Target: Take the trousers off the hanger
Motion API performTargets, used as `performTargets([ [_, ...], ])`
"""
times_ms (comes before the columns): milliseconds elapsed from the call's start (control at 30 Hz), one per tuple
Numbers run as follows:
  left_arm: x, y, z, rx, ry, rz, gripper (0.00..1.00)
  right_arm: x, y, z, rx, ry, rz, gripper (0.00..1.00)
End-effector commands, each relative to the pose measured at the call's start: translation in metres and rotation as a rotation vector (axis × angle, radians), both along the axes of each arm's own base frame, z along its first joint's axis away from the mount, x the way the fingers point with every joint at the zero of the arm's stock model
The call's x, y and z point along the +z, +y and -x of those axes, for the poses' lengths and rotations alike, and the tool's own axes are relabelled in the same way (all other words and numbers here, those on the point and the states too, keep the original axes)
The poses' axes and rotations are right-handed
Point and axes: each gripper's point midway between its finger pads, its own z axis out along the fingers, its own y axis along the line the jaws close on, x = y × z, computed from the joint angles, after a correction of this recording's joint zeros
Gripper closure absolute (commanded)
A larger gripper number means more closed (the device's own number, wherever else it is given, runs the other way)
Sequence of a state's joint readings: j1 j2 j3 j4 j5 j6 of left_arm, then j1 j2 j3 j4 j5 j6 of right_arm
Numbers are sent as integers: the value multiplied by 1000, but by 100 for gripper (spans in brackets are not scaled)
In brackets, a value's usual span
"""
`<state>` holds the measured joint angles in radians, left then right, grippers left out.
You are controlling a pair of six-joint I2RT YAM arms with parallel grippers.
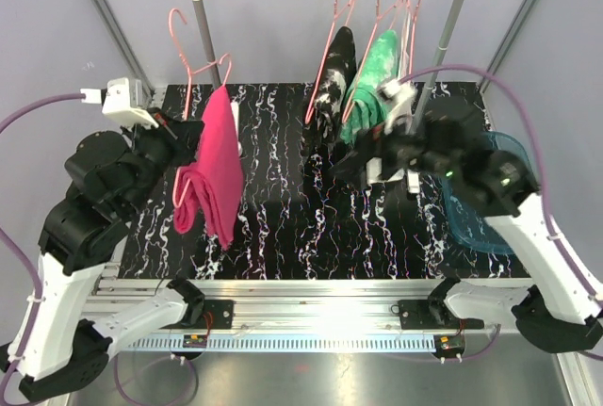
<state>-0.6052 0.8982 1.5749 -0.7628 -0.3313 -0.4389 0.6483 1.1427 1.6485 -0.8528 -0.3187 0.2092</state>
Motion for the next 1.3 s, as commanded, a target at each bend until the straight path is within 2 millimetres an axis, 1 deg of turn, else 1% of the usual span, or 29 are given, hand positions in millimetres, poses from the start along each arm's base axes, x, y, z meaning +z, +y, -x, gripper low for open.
performTargets([
  [0,34,-7,0,-2,-76,152,100,15,22,-2,-91,-161,8,1],
  [33,30,-7,0,6,-56,166,100,15,31,0,-98,-168,-6,1],
  [67,33,-9,2,6,-53,180,100,20,47,10,-97,-202,-30,1],
  [100,32,-10,2,9,-46,191,100,6,61,11,-97,-202,-2,1],
  [133,34,-12,3,7,-45,213,100,-1,82,22,-101,-245,26,0],
  [167,34,-14,3,7,-44,223,100,6,85,28,-117,-281,15,1],
  [200,34,-15,3,11,-42,233,100,-7,99,29,-128,-306,55,1],
  [233,37,-17,4,7,-54,251,100,-8,108,33,-139,-343,68,1],
  [267,38,-19,4,5,-56,265,100,4,112,29,-211,-375,18,1],
  [300,34,-23,3,1,-49,272,100,-4,128,41,-181,-390,22,0],
  [333,39,-28,5,-15,-68,299,100,7,137,42,-193,-416,-34,1],
  [400,36,-32,5,-19,-64,317,100,0,152,46,-191,-427,-48,1],
  [467,40,-35,8,-19,-78,350,100,4,161,44,-209,-434,-84,1],
  [500,40,-34,9,-15,-79,361,100,-2,168,43,-208,-440,-73,1],
  [567,43,-34,11,-9,-83,398,100,0,174,42,-209,-447,-71,1],
  [600,43,-34,11,-5,-82,412,100,-5,179,41,-203,-446,-58,1],
  [667,44,-32,11,12,-83,422,100,-4,185,44,-185,-441,-68,1],
  [700,44,-32,11,17,-81,431,100,-8,188,43,-184,-445,-56,1],
  [767,46,-32,12,14,-84,442,100,-10,183,35,-247,-452,-31,0],
  [800,48,-32,14,9,-85,457,100,-15,183,31,-272,-453,-13,1],
  [833,48,-33,15,6,-84,459,100,-12,181,27,-294,-488,4,1],
  [900,50,-34,16,-6,-86,472,100,-17,185,23,-302,-506,36,1],
  [967,53,-37,19,-28,-89,480,100,-19,187,21,-306,-529,69,3],
  [1067,55,-40,23,-56,-85,496,100,-17,187,14,-309,-550,66,3],
  [1200,54,-40,23,-55,-76,505,100,-14,196,17,-237,-530,11,9],
  [1233,54,-38,23,-46,-76,505,100,-15,204,24,-182,-527,0,10],
  [1267,54,-37,22,-40,-76,505,100,-14,207,28,-153,-517,-13,10],
])
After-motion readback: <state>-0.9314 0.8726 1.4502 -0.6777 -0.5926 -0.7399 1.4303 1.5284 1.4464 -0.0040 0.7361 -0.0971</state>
